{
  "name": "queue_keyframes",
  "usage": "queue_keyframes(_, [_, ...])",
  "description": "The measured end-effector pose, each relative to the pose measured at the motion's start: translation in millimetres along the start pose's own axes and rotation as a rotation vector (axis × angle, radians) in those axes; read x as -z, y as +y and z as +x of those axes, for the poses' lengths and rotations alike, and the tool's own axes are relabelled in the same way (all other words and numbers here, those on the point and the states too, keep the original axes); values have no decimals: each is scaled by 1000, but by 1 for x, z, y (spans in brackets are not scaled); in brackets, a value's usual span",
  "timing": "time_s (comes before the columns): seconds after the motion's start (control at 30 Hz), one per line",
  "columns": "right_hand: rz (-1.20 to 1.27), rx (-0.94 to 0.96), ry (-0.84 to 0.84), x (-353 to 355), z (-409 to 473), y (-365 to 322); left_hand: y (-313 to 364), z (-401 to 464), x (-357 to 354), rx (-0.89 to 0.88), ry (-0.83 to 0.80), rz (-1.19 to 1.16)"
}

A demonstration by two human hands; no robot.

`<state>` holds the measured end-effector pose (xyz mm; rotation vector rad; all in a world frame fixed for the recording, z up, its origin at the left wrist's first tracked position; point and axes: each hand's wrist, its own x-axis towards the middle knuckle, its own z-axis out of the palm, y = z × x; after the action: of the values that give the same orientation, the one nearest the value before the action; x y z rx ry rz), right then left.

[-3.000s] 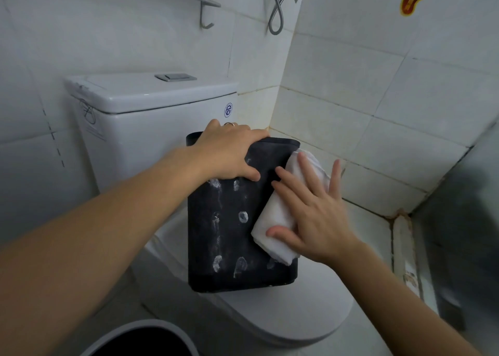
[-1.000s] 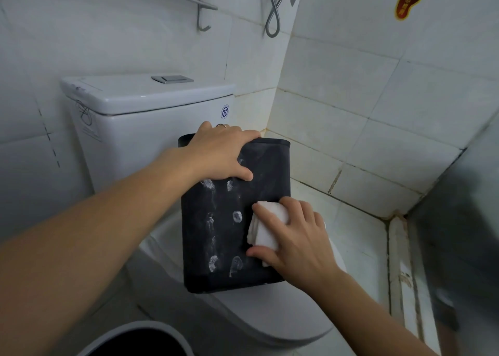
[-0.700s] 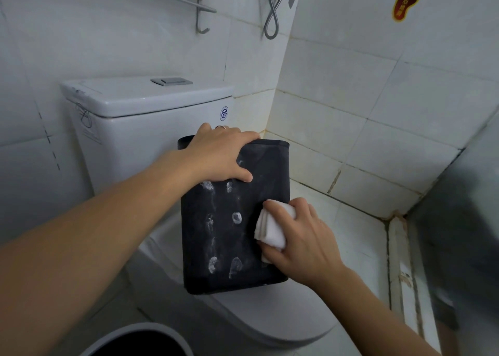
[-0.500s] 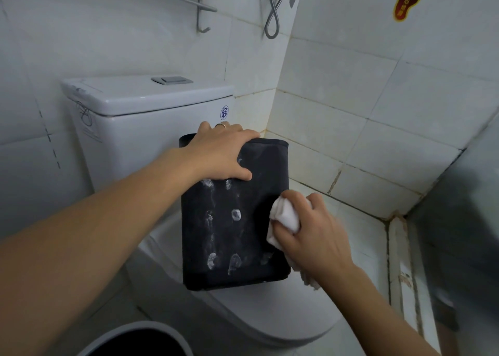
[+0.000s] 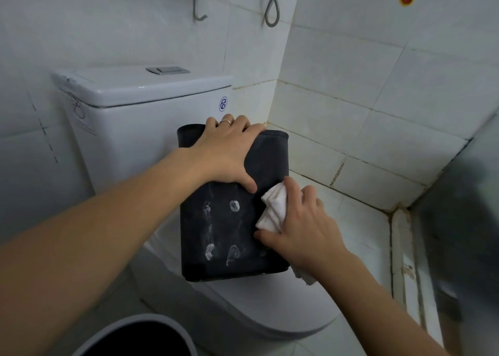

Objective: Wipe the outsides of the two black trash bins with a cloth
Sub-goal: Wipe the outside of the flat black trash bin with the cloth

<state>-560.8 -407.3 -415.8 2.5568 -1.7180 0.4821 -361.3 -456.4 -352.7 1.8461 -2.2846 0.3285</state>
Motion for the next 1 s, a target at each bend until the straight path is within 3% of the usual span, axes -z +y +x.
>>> queue_keyframes(0.4, [82,95,161,-12,-4,15,-7,-2,-4,8,-1,9])
queue_keyframes(1.0, [18,34,121,6,-13,19,2,2,-12,76,9,30])
